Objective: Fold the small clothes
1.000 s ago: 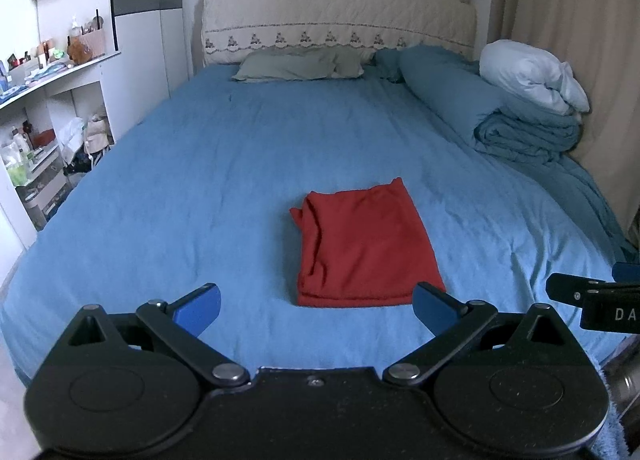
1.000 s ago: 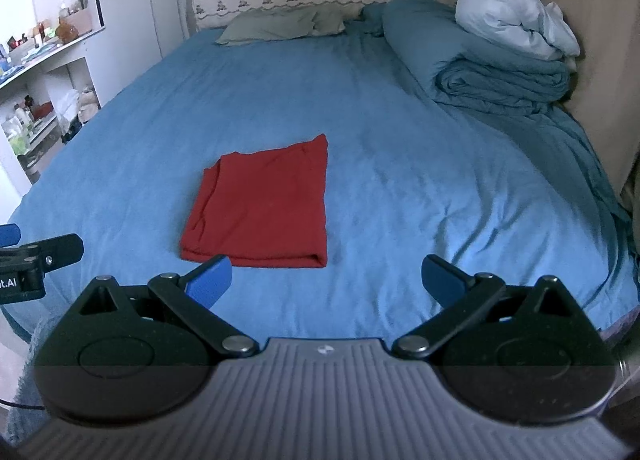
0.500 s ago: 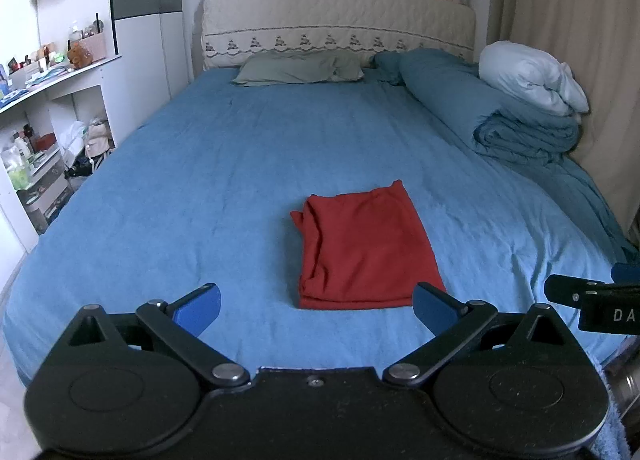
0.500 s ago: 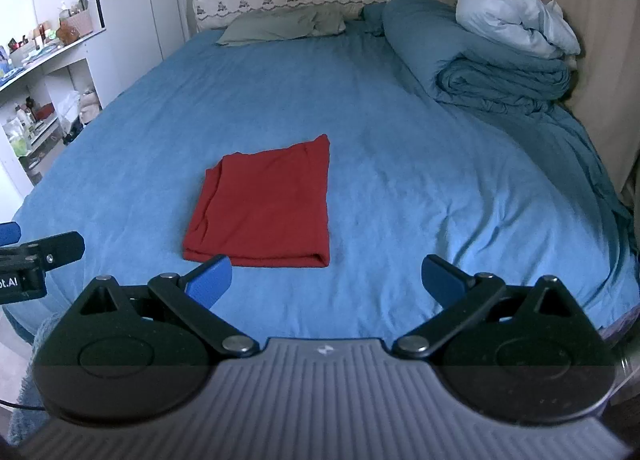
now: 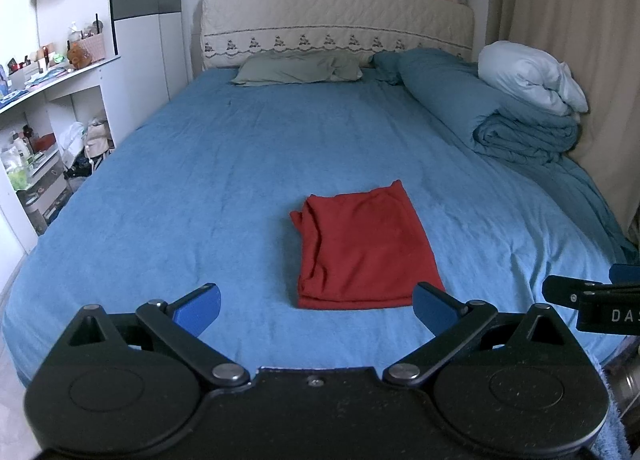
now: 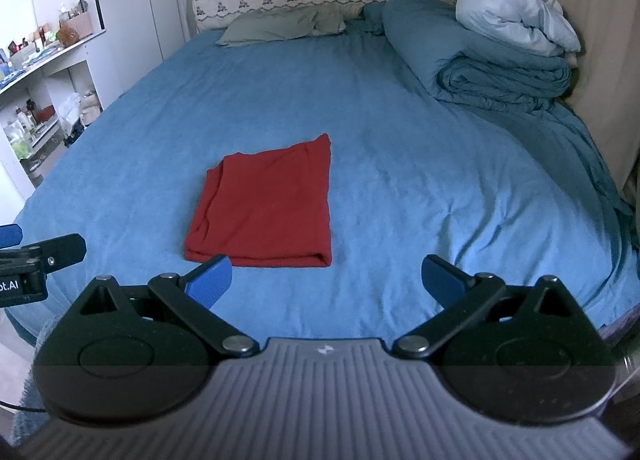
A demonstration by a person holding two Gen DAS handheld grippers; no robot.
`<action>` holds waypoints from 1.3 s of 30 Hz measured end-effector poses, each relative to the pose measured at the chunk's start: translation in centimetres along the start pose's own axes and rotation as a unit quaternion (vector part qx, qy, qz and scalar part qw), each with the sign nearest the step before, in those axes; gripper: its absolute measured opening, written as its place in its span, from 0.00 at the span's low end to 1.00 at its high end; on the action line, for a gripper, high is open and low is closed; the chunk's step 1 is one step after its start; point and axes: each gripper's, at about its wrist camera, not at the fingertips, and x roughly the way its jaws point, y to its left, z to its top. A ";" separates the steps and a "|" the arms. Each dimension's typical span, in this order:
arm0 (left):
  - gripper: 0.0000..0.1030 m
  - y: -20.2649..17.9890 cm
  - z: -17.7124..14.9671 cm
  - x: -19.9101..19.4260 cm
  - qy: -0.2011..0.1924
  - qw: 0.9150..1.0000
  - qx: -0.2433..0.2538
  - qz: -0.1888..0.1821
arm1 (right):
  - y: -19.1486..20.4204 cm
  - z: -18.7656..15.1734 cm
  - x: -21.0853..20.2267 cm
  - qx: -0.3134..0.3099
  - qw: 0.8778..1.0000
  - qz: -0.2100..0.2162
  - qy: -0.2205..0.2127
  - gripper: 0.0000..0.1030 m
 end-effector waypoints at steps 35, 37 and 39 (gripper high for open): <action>1.00 -1.5 -0.1 -0.1 -0.007 1.000 0.006 0.000 | 0.5 -0.2 0.0 0.002 1.000 0.001 -0.001 1.00; 1.00 -1.5 -0.1 0.0 -0.007 1.000 0.002 0.003 | 0.4 -0.2 0.0 0.002 1.000 0.001 -0.001 1.00; 1.00 -1.7 -0.3 -0.2 -0.014 1.000 0.005 0.005 | 0.5 -0.1 0.0 0.002 1.000 0.001 -0.002 1.00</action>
